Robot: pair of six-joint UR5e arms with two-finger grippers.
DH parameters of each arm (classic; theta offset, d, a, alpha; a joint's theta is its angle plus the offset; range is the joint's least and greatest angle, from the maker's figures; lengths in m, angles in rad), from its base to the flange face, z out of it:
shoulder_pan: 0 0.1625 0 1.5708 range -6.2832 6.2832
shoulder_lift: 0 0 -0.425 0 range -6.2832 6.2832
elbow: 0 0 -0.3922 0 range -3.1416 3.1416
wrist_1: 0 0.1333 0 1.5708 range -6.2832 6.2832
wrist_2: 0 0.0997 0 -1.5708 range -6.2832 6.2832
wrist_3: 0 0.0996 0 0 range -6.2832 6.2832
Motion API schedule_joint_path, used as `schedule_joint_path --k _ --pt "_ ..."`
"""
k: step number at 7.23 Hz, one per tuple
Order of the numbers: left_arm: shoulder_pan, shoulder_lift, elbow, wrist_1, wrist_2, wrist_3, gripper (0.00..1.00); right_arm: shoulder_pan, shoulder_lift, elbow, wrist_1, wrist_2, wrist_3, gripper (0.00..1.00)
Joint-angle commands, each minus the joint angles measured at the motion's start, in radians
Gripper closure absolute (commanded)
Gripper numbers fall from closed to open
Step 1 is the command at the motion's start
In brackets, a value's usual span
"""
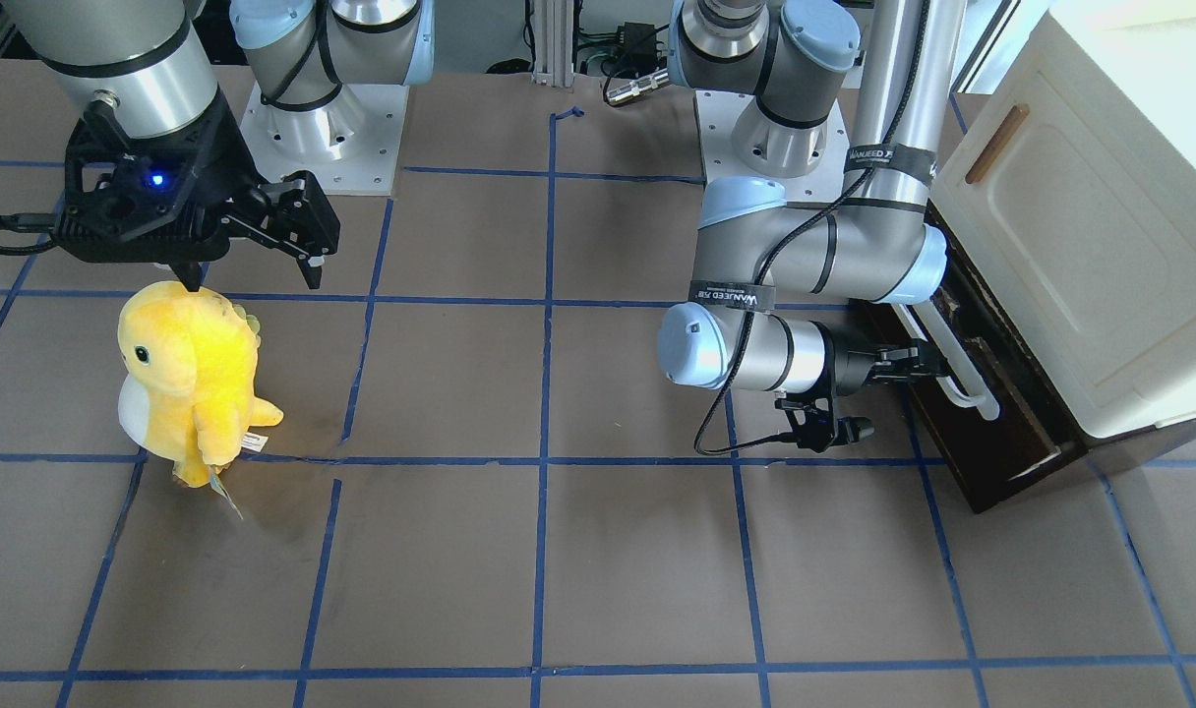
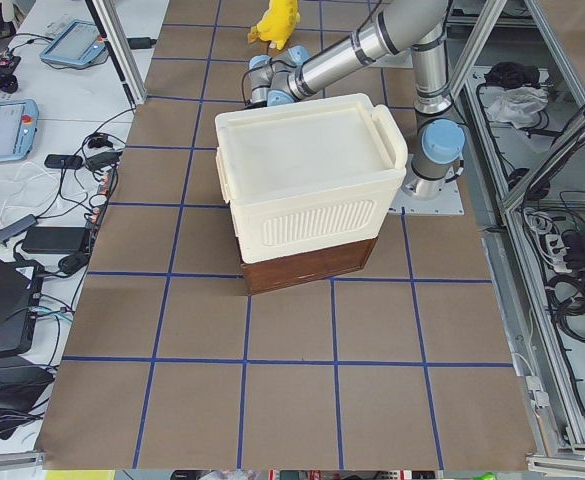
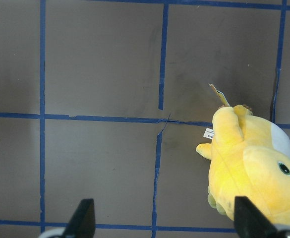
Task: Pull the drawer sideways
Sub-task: 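Pull the handle with the left gripper, sliding the drawer outward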
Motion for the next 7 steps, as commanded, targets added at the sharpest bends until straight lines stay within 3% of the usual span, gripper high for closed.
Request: schedule_joint_path --k 1,4,5,7 --pt "0.013 0.007 -0.027 0.000 0.007 -0.007 0.55 0.000 0.000 0.000 0.000 0.000 0.000 0.00" --pt "0.013 0.016 -0.022 0.002 0.008 0.008 0.57 0.000 0.000 0.000 0.000 0.000 0.000 0.00" --pt "0.013 0.017 -0.022 0.000 0.008 0.009 0.81 0.000 0.000 0.000 0.000 0.000 0.000 0.00" --pt "0.013 0.019 -0.021 0.000 0.006 0.009 0.81 0.000 0.000 0.000 0.000 0.000 0.000 0.00"
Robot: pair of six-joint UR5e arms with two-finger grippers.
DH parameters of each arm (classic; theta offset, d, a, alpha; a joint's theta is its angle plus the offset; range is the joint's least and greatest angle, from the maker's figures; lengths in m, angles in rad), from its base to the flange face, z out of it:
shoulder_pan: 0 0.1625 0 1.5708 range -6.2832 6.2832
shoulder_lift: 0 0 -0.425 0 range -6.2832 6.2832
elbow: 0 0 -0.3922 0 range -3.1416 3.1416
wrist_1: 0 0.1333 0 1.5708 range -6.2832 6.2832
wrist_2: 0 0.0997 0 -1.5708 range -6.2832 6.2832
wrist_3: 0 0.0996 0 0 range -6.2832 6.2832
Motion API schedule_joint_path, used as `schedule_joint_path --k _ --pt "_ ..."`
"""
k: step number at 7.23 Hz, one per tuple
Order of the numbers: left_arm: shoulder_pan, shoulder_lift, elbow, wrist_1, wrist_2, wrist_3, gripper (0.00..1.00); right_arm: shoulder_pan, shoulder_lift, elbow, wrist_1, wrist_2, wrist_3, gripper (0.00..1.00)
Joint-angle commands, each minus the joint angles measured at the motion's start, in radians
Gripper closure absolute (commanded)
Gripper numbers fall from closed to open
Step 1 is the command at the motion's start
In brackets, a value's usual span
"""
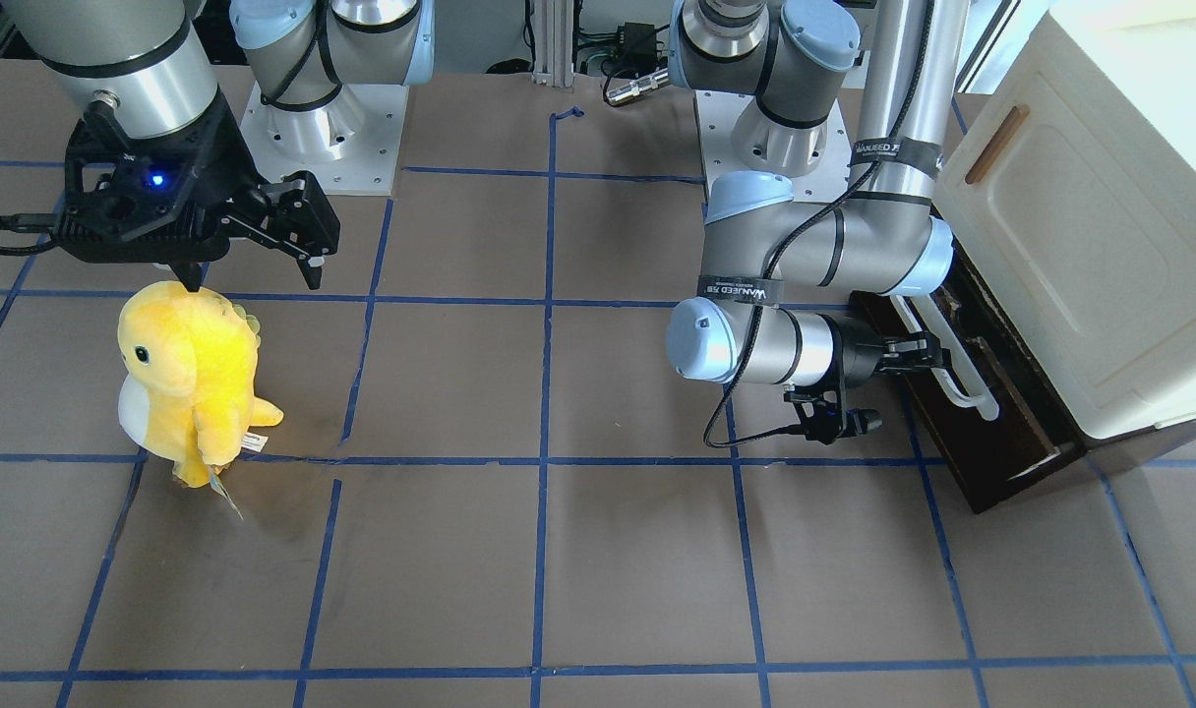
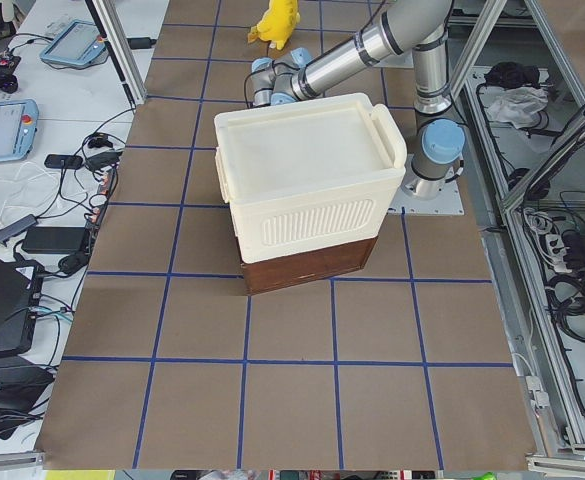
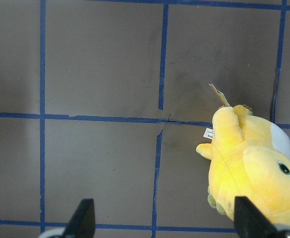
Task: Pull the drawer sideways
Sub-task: 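Pull the handle with the left gripper, sliding the drawer outward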
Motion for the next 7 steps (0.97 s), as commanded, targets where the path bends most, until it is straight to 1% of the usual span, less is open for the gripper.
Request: schedule_joint_path --k 1,7 --pt "0.000 0.002 0.001 0.001 -0.001 0.000 0.81 0.000 0.000 0.000 0.000 0.000 0.000 0.00" --pt "-0.011 -0.009 0.027 0.001 -0.013 0.000 0.81 0.000 0.000 0.000 0.000 0.000 0.000 0.00"
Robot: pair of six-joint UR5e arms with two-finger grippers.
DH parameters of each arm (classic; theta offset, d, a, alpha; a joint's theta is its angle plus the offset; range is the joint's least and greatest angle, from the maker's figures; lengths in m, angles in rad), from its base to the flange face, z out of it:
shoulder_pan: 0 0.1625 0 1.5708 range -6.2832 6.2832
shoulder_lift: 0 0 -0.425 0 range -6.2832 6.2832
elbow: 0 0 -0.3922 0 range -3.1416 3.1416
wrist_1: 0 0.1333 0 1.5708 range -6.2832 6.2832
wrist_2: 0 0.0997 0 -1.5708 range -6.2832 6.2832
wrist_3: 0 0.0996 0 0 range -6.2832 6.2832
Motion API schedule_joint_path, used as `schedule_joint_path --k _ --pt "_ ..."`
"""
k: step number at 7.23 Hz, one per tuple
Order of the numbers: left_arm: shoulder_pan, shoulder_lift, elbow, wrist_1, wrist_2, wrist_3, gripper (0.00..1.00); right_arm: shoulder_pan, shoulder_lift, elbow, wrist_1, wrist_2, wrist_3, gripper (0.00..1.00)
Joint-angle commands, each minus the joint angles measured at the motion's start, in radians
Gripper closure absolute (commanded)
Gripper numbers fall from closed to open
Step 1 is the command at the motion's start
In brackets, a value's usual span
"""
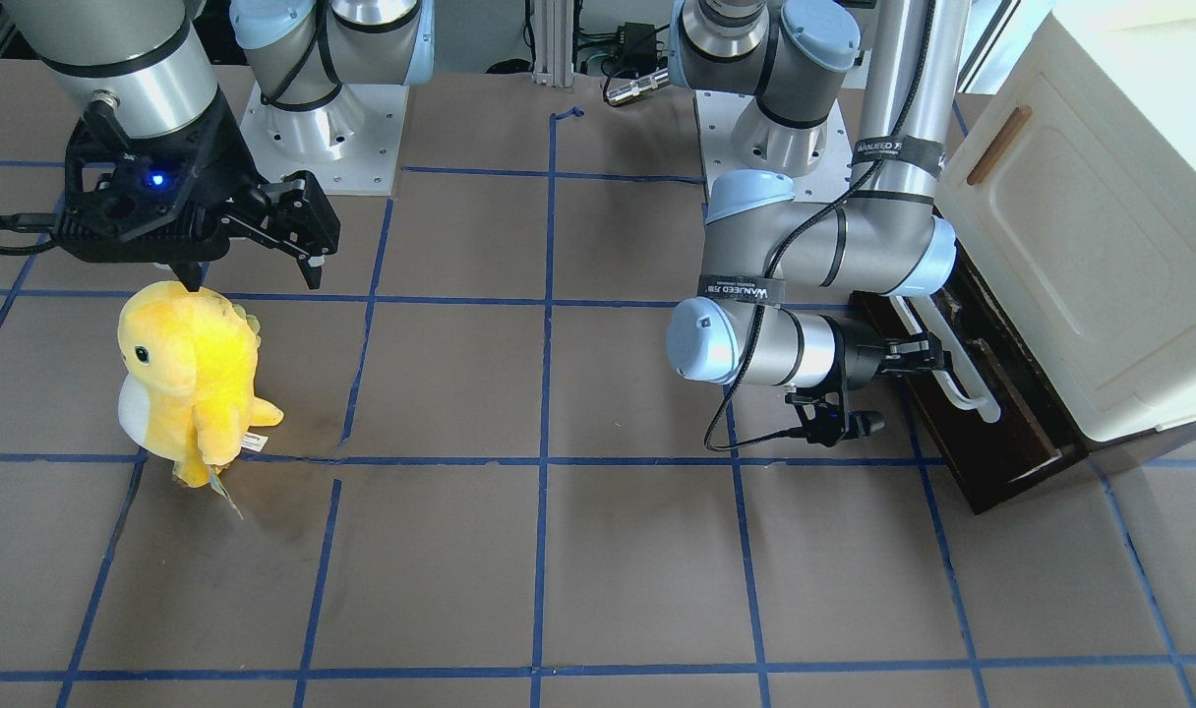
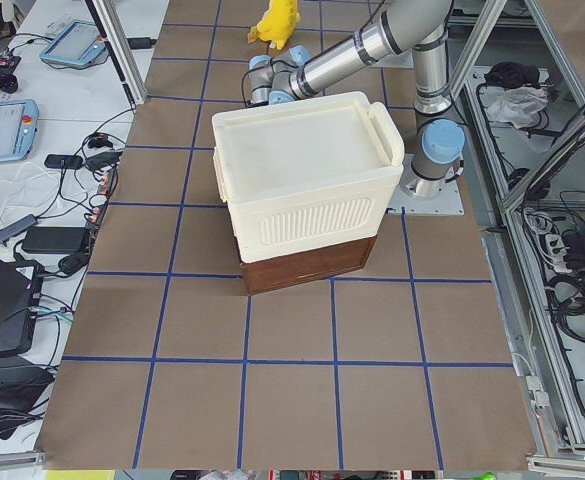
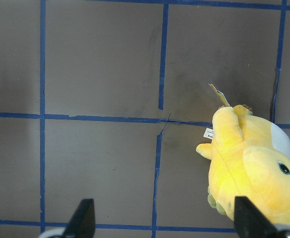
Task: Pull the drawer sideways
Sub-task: 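Pull the handle with the left gripper, sliding the drawer outward, then keep pulling the drawer open with the left gripper toward the table center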
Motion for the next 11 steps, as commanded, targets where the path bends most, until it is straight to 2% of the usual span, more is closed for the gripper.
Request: schedule_joint_path --k 1,5,7,11 --pt "-0.006 -0.004 0.003 -0.001 -0.001 -0.001 0.81 0.000 0.000 0.000 0.000 0.000 0.000 0.00" --pt "-0.008 -0.009 0.003 0.001 -0.004 -0.002 0.81 0.000 0.000 0.000 0.000 0.000 0.000 0.00" --pt "-0.037 -0.014 0.040 -0.002 -0.053 -0.002 0.81 0.000 0.000 0.000 0.000 0.000 0.000 0.00" --pt "-0.046 -0.017 0.046 -0.002 -0.061 -0.002 0.81 0.000 0.000 0.000 0.000 0.000 0.000 0.00"
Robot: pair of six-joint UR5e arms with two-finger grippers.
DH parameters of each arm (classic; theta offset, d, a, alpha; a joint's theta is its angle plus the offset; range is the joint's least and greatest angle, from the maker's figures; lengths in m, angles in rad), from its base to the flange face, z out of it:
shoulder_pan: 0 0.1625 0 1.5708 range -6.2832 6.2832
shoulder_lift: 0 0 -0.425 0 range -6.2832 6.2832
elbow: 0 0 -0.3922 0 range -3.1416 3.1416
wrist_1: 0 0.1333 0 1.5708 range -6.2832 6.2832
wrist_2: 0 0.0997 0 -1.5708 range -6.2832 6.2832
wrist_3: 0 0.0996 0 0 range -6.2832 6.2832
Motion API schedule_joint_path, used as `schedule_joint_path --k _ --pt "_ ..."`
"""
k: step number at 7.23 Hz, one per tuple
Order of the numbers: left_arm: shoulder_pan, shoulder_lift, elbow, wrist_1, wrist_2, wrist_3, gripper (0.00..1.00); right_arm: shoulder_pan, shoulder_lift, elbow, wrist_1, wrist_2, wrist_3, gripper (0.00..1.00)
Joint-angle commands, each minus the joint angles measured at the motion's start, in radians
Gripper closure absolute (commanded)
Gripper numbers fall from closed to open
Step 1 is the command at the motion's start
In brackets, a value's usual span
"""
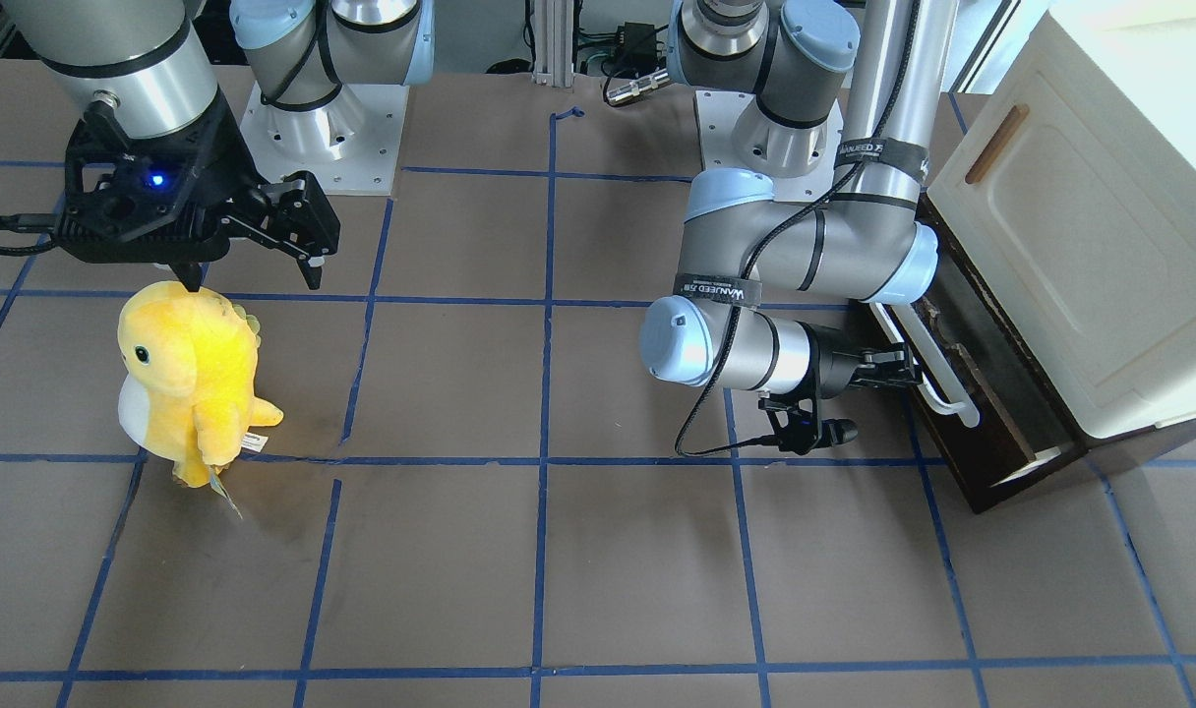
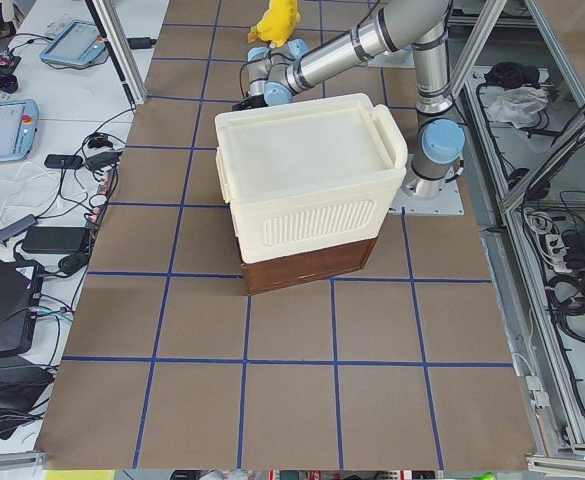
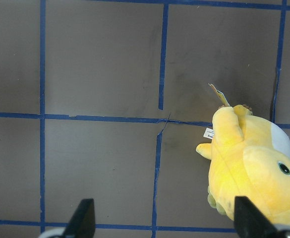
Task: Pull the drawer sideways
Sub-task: 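Keep pulling the drawer open with the left gripper toward the table center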
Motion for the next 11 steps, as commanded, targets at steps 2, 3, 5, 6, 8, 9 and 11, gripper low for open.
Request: schedule_joint_path --k 2,3,5,6,8,9,11 --pt "-0.003 0.001 0.002 0.001 0.000 0.002 0.80 0.000 0.000 0.000 0.000 0.000 -0.001 0.00" --pt "-0.003 -0.008 0.004 0.012 0.000 0.002 0.64 0.000 0.000 0.000 0.000 0.000 0.000 0.00" --pt "-0.003 -0.008 0.004 0.014 0.008 0.003 0.42 0.000 0.000 0.000 0.000 0.000 0.000 0.00" --pt "-0.003 -0.008 0.002 0.014 0.011 0.003 0.42 0.000 0.000 0.000 0.000 0.000 0.000 0.00" --pt "0.012 -0.009 -0.022 0.001 0.011 -0.008 0.42 0.000 0.000 0.000 0.000 0.000 0.000 0.00" --pt "0.013 -0.012 -0.024 0.001 0.011 -0.012 0.42 0.000 0.000 0.000 0.000 0.000 0.000 0.00" --pt "0.015 -0.009 -0.022 0.001 0.012 -0.002 0.42 0.000 0.000 0.000 0.000 0.000 0.000 0.00"
